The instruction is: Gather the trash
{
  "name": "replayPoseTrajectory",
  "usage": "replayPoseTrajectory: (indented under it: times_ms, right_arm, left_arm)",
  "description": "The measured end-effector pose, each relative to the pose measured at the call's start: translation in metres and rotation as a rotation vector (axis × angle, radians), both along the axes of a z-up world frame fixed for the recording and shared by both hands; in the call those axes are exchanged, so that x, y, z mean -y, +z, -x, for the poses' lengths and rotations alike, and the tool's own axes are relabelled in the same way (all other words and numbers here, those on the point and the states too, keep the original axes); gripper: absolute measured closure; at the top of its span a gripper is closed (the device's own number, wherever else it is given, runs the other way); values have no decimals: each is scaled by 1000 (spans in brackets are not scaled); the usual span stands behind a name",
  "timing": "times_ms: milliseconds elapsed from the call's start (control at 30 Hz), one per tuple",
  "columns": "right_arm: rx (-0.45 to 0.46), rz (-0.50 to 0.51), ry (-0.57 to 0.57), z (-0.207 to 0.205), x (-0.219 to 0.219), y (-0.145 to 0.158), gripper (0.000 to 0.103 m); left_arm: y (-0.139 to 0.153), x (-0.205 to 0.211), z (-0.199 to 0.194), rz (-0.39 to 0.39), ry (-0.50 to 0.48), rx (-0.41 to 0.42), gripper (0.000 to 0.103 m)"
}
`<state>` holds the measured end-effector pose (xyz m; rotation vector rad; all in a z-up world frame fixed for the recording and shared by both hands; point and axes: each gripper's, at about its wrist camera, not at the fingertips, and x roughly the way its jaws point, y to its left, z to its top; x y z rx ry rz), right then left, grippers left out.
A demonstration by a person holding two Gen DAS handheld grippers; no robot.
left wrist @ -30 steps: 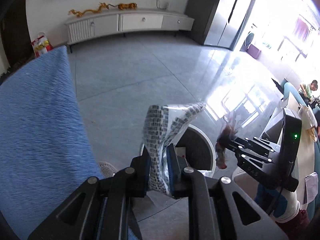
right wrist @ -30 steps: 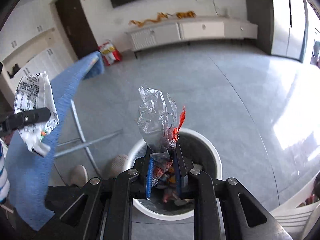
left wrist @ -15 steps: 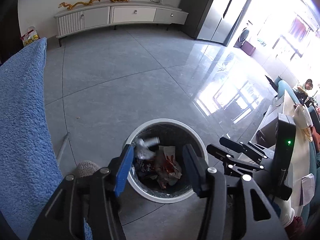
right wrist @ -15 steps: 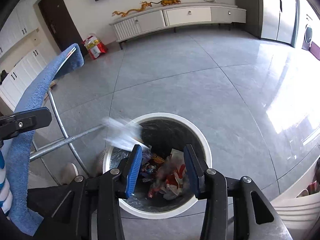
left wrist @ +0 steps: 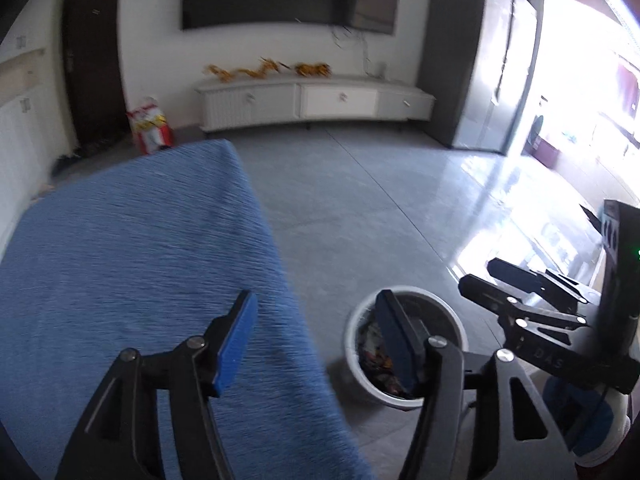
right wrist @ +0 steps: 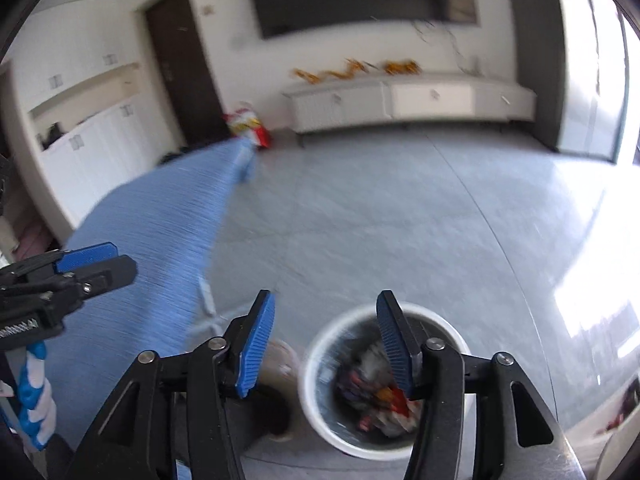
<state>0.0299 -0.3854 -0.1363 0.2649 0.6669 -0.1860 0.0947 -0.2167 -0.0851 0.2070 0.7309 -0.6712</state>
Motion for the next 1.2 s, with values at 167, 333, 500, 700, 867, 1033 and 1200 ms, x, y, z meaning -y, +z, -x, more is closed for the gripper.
replayPoseTrajectory:
  times_ms: [167, 333, 500, 700, 867, 1033, 1200]
  right_arm:
    - [77, 38, 113, -16, -65, 32, 37]
    - [124, 75, 205, -26, -128, 52, 28]
    - [169, 123, 240, -31, -176, 70, 13]
    - [192, 182, 235, -31, -210, 81, 10]
    - [192, 210, 183, -33, -215, 85, 9]
    - [192, 231, 124, -28, -211, 86, 1]
    - [182, 240, 95, -30, -202, 86, 0]
  left_arm:
    - [29, -66, 4, 10, 140, 109, 36]
    - [51, -135, 7, 27, 270, 191, 36]
    - [66, -191, 8, 30, 397, 263, 29]
    - [72, -240, 13, 24, 493, 310, 25]
    - [72, -259, 15, 22, 561, 327, 25]
    - [73, -275, 17, 21, 615, 344, 25]
    - [73, -284, 18, 4, 647, 357, 25]
